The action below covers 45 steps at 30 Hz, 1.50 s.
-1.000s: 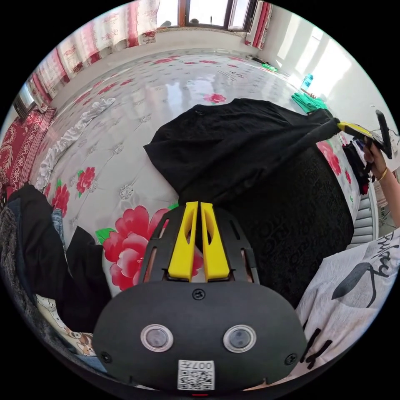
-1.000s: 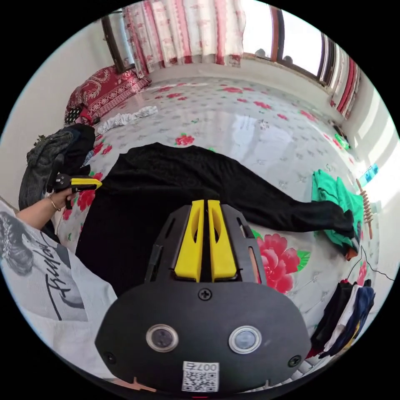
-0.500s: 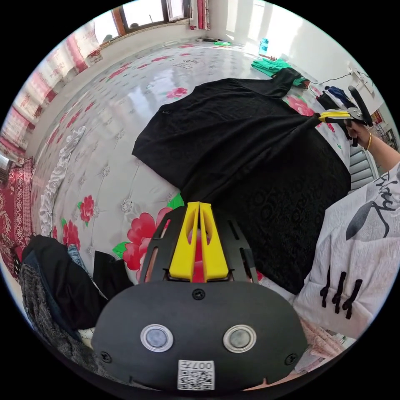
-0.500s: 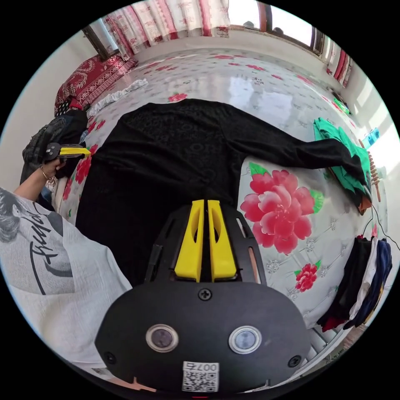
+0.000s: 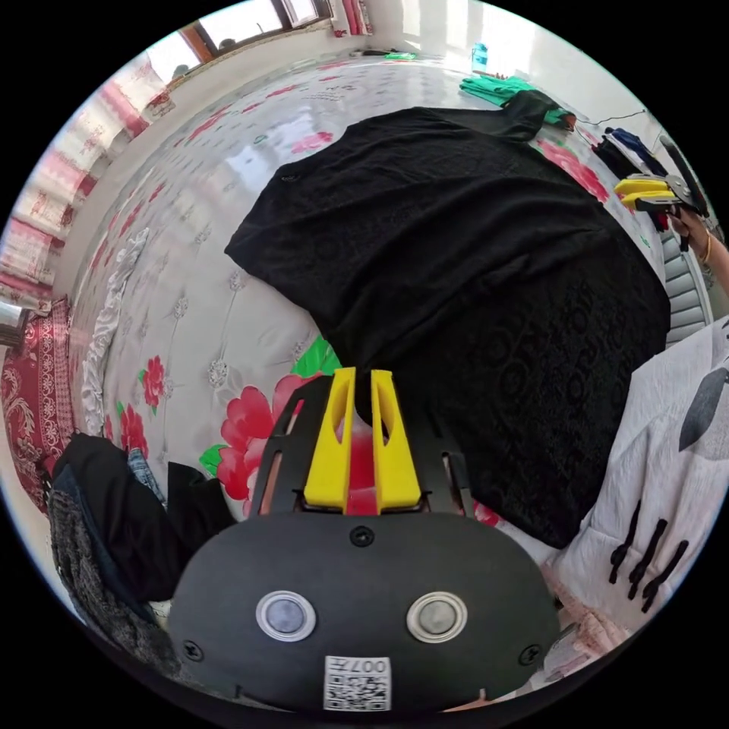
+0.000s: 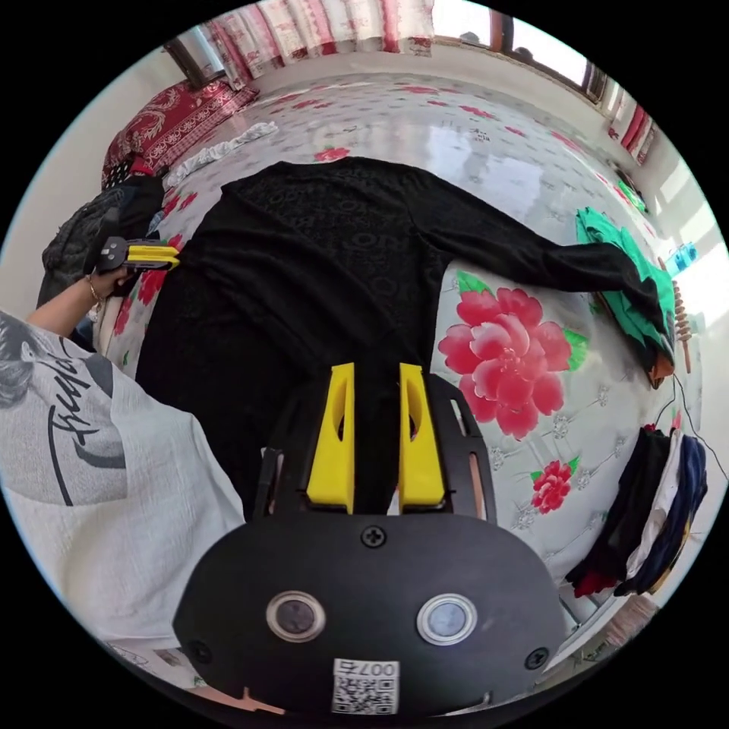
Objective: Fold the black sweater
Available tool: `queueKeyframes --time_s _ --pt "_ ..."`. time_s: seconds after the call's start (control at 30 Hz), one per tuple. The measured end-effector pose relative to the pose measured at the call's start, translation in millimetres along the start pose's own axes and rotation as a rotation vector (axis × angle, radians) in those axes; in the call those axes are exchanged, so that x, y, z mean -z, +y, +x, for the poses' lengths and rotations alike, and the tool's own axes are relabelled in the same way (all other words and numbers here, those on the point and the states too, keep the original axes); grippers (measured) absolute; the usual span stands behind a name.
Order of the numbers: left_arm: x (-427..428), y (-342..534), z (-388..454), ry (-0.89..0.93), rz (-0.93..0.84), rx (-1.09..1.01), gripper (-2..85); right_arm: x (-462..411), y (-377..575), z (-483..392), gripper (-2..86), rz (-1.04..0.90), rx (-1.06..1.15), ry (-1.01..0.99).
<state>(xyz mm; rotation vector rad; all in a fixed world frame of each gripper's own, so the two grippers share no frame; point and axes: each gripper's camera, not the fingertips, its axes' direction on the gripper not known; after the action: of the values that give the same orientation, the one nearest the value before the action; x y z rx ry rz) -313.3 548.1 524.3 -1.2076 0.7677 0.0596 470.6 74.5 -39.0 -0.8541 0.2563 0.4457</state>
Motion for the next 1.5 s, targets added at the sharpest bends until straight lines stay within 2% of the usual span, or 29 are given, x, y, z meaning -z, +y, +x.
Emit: queueKeyframes --time_s 0.13,0.2,0.23,0.3,0.4,0.5,0.6,0.67,0.73,0.87,1.13,1.3,1.4,1.5 --pt "-1 -5 -8 0.014 -0.009 -0.009 0.2 -35 -6 -14 4.1 -0.12 0.099 -0.045" --pt "2 -4 -15 0.026 0.0 -0.003 -0.4 -56 -3 -18 3.1 -0.203 0.125 0.017" --pt "4 -4 -17 0.027 0.004 -0.004 -0.4 -52 1 -20 2.3 -0.14 0.152 0.087" --pt "13 -3 -21 0.013 0.019 -0.016 -0.6 -48 -3 -16 1.2 -0.19 0.153 0.09" --pt "27 -1 -24 0.019 0.051 -0.033 -0.6 -16 -2 -11 0.4 -0.102 0.161 0.133" --pt "26 -2 -22 0.023 0.055 -0.054 -0.4 0 7 -7 0.3 -0.101 0.186 0.169" --pt "-6 -8 -16 -0.019 -0.05 -0.074 0.5 -26 19 -1 0.8 -0.202 0.18 0.132" --pt "-6 -8 -21 -0.02 -0.007 -0.063 1.1 -49 25 5 1.3 -0.303 0.144 0.089" --pt "-5 -12 -33 0.01 -0.054 -0.013 2.5 -37 28 13 2.1 -0.237 0.1 0.037" --pt "11 -4 -59 0.052 -0.026 0.075 4.0 -2 37 50 2.8 -0.1 -0.034 -0.05" --pt "30 18 -97 0.144 0.029 0.463 -0.6 68 75 237 3.4 0.426 -0.713 -0.154" --pt "27 58 -110 0.275 0.02 0.759 -0.9 72 75 326 3.6 0.569 -0.926 -0.189" --pt "21 75 -110 0.29 -0.041 0.871 -1.0 64 73 362 4.0 0.639 -1.028 -0.244" --pt "24 83 -106 0.309 -0.027 0.945 -1.0 51 64 382 3.8 0.667 -1.085 -0.31"
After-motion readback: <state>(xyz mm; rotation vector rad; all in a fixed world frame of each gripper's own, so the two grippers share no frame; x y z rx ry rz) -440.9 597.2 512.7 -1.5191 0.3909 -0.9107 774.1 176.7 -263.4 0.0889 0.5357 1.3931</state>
